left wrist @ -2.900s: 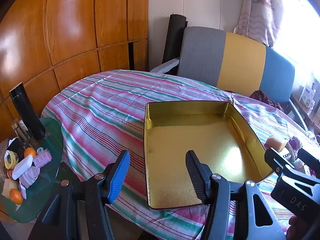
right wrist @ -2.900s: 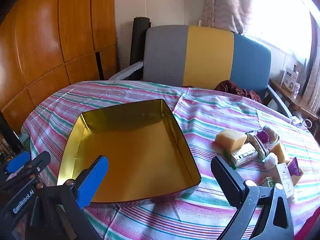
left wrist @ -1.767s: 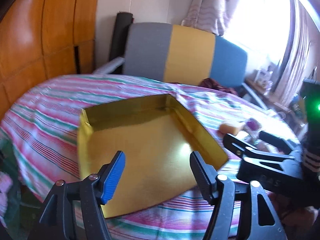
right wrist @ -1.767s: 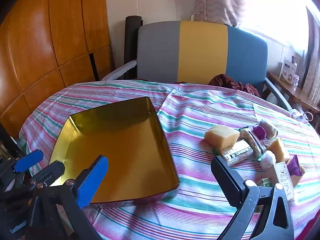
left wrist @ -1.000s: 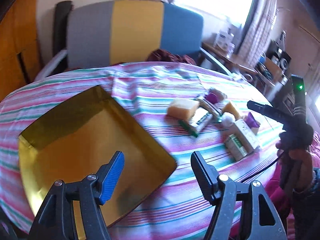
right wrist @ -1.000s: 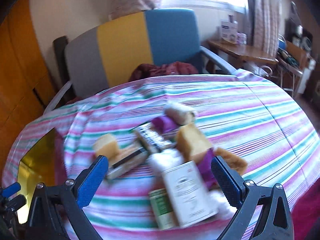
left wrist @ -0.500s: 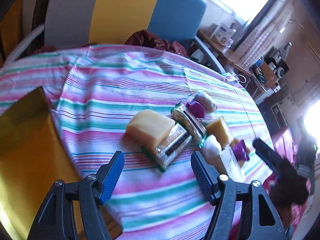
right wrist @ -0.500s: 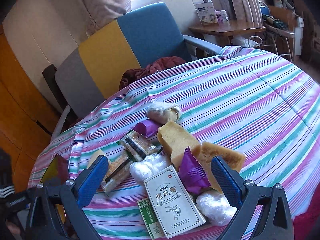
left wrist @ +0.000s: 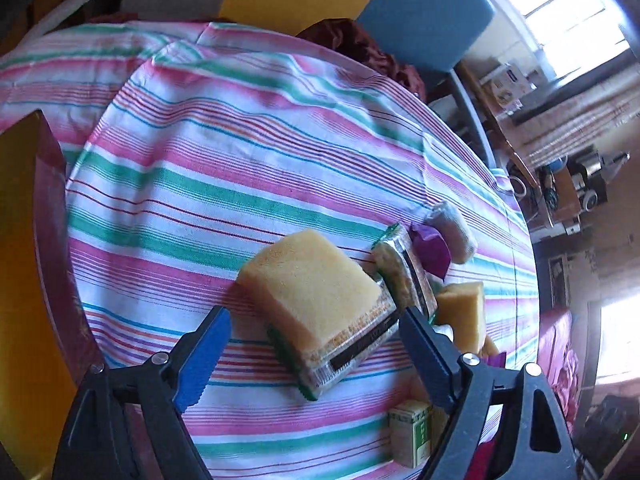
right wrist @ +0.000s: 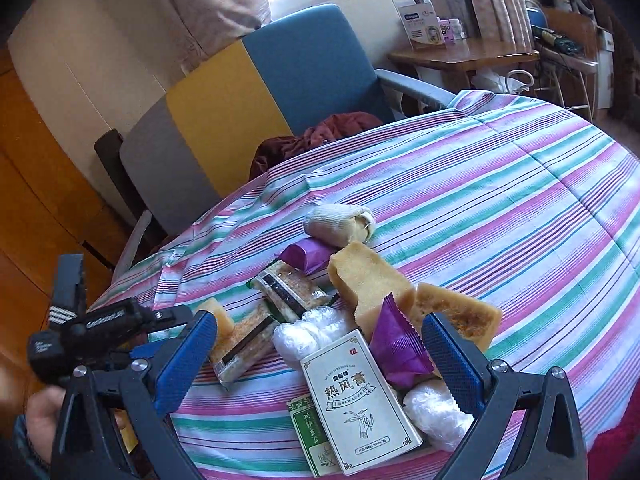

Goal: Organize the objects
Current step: 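Grasp the yellow sponge with the left tool and lift it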

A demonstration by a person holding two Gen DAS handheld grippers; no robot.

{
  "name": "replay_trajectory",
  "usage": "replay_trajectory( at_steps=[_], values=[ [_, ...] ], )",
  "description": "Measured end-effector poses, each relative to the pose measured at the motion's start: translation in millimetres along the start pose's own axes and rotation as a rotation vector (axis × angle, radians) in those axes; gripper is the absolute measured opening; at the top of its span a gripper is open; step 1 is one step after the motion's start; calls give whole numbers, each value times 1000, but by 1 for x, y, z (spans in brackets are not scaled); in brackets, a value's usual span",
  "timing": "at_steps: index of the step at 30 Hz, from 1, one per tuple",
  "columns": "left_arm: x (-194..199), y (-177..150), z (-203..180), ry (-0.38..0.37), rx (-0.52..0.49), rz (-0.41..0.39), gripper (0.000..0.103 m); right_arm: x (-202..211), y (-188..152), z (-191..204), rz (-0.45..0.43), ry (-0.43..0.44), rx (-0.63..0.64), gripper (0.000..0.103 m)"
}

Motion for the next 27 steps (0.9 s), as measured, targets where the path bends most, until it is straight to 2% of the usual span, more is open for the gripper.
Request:
replay_trajectory(
  at_steps=[5, 8, 10, 11, 12, 14, 20, 27],
  values=[
    [-15, 7, -2, -3, 44, 22, 88, 5, 3, -7, -29, 1, -36, 103],
    [-27, 15, -9, 26, 30, 21, 88, 5, 5, -12, -30, 3, -63, 103],
    [-37, 19, -13, 77, -2, 30, 91, 6, 5, -15, -36, -1, -75, 103],
    [-41, 19, -14, 107, -19, 26, 89, 6, 6, -17, -39, -3, -79, 103],
    [-43, 17, -13, 132, -31, 18, 74, 7, 6, -19, -43, -7, -86, 103],
    [-42, 13, -9, 185, -80, -10, 58, 9, 8, -25, -55, -16, -112, 103],
    [-14, -4, -4, 155, -177, -79, 51, 3, 9, -41, -30, -14, -191, 103],
    [30, -44, -12, 113, -300, -168, 51, -11, 3, -17, 45, 16, -77, 103]
  ],
)
Point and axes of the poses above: each gripper's, at about its wrist camera, not at the fingertips, and x roughly against the way its jaws point, z to its left, y to its top, the point moved 2 cm from there along -x, roughly the way its jaws point, and after that the axes turned 1 degree about -y, right-handed, at the moved point
